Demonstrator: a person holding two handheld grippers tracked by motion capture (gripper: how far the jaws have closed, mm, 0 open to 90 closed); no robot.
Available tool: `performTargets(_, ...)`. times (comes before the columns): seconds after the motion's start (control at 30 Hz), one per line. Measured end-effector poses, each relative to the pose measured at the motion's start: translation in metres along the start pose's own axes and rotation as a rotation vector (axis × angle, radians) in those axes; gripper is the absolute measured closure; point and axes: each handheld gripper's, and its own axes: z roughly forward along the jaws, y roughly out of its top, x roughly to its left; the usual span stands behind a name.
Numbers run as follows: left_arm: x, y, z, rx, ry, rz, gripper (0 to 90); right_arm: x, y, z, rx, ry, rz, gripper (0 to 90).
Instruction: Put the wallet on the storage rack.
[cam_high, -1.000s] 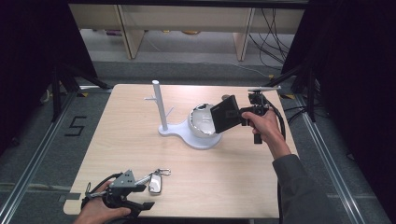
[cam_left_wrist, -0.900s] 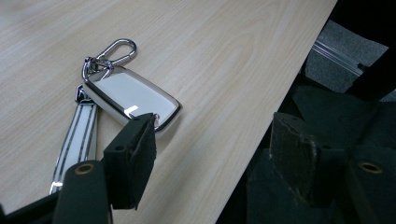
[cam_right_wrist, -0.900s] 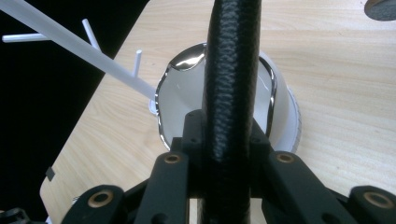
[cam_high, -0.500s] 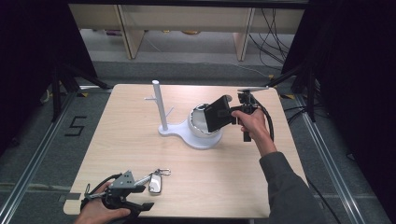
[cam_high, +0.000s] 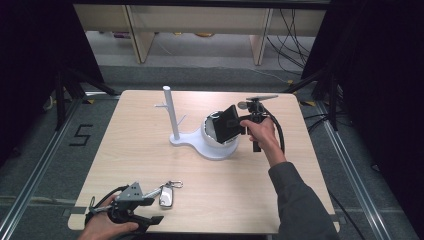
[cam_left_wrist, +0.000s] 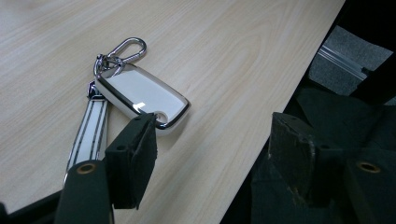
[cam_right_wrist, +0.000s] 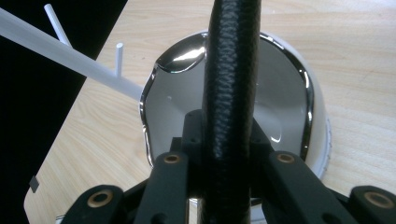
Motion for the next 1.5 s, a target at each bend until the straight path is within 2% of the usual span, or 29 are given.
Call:
performTargets(0.07, 0.000, 0.000, 0.001, 0.000, -0.002, 0.000, 32.2, 0.000, -0.001, 0.003, 0.001, 0.004, -0.004, 76.4)
performTargets(0.1, -0.001, -0.001, 0.002, 0.004, -0.003, -0.014, 32.2, 0.003, -0.002, 0.005, 0.029, 0.014, 0.029, 76.3)
performTargets(0.2, -0.001, -0.001, 0.002, 0.005, -0.005, -0.008, 32.2, 0.001, -0.002, 0.009, 0.032, 0.011, 0.017, 76.3)
performTargets(0.27, -0.001, -0.001, 0.002, 0.004, -0.005, -0.013, 32.2, 0.003, -0.003, 0.012, 0.048, 0.023, 0.058, 76.2)
performTargets(0.3, -0.001, -0.001, 0.002, 0.004, -0.004, -0.013, 32.2, 0.002, -0.003, 0.013, 0.042, 0.017, 0.034, 76.2)
performTargets(0.33, 0.001, -0.001, 0.001, 0.019, 0.009, -0.006, 32.2, 0.004, -0.004, 0.014, 0.043, 0.018, 0.057, 76.0)
performTargets(0.37, 0.000, -0.001, 0.001, 0.014, 0.005, -0.008, 32.2, -0.001, -0.003, 0.015, 0.025, 0.014, -0.010, 75.9)
performTargets(0.4, 0.000, -0.001, 0.001, 0.007, 0.002, -0.009, 32.2, -0.001, -0.003, 0.016, 0.021, 0.013, -0.016, 75.9)
performTargets(0.43, 0.000, -0.001, 0.001, 0.017, 0.007, -0.005, 32.2, 0.001, -0.003, 0.015, 0.032, 0.008, 0.006, 75.6)
performTargets(0.6, 0.001, -0.001, 0.002, 0.008, -0.004, -0.003, 32.0, 0.000, -0.003, 0.017, 0.033, -0.006, 0.011, 74.8)
performTargets(0.63, 0.001, -0.001, 0.002, 0.009, -0.003, -0.002, 32.0, -0.001, -0.003, 0.017, 0.032, -0.009, -0.002, 74.4)
performTargets(0.67, 0.002, -0.001, 0.002, 0.014, 0.002, 0.002, 31.9, 0.002, -0.003, 0.017, 0.041, -0.007, 0.037, 73.8)
performTargets(0.7, 0.002, -0.001, 0.003, 0.011, 0.000, -0.003, 31.9, 0.003, -0.003, 0.017, 0.043, -0.012, 0.037, 72.5)
performTargets(0.73, 0.001, -0.001, 0.003, 0.008, 0.001, -0.007, 31.8, 0.002, -0.003, 0.017, 0.045, -0.021, 0.030, 69.1)
performTargets(0.77, 0.002, -0.002, 0.003, 0.017, 0.007, 0.004, 31.7, -0.003, -0.002, 0.018, 0.027, -0.044, -0.026, 64.5)
performTargets(0.8, 0.002, -0.002, 0.002, 0.022, 0.010, 0.009, 31.7, -0.003, -0.002, 0.018, 0.027, -0.044, -0.026, 64.5)
performTargets(0.87, 0.002, -0.002, 0.002, 0.015, 0.005, 0.003, 31.4, -0.004, -0.003, 0.016, 0.028, -0.051, -0.029, 61.8)
performTargets(0.9, 0.001, -0.002, 0.002, 0.010, 0.002, 0.000, 31.4, 0.001, -0.003, 0.013, 0.047, -0.040, 0.040, 60.9)
performTargets(0.93, 0.000, -0.002, 0.002, 0.010, 0.003, -0.002, 31.3, -0.001, -0.002, 0.009, 0.038, -0.047, 0.018, 61.4)
performTargets(0.97, 0.000, -0.002, 0.002, 0.014, 0.001, -0.008, 31.3, -0.005, -0.001, 0.004, 0.004, -0.054, -0.027, 63.4)
performTargets(1.0, 0.000, -0.002, 0.002, 0.014, 0.001, -0.008, 31.2, -0.005, -0.001, 0.004, 0.004, -0.054, -0.027, 63.4)
performTargets(1.03, -0.001, -0.002, 0.002, 0.015, 0.001, -0.009, 31.2, -0.004, -0.002, 0.000, 0.004, -0.043, 0.013, 64.2)
performTargets(1.13, -0.001, -0.002, 0.003, 0.020, -0.002, -0.008, 31.3, -0.007, -0.001, -0.009, -0.002, -0.049, 0.016, 65.6)
performTargets(1.17, -0.001, -0.002, 0.003, 0.020, -0.001, -0.009, 31.3, -0.012, -0.001, -0.014, -0.015, -0.060, -0.013, 65.8)
performTargets(1.27, -0.001, -0.002, 0.003, 0.013, 0.003, -0.021, 31.2, -0.014, -0.001, -0.019, -0.020, -0.055, -0.018, 69.1)
performTargets(1.3, 0.000, -0.001, 0.002, 0.015, 0.002, -0.011, 31.2, -0.015, -0.001, -0.021, -0.021, -0.051, -0.029, 71.3)
performTargets(1.4, 0.001, -0.001, 0.002, 0.016, 0.001, -0.001, 31.3, -0.012, -0.002, -0.021, -0.016, -0.048, -0.006, 73.4)
performTargets(1.47, -0.001, -0.002, 0.002, 0.020, 0.001, -0.013, 31.3, -0.012, -0.001, -0.020, -0.021, -0.055, -0.036, 74.1)
performTargets(1.5, -0.001, -0.002, 0.002, 0.022, 0.000, -0.009, 31.3, -0.012, -0.001, -0.020, -0.017, -0.056, -0.032, 74.3)
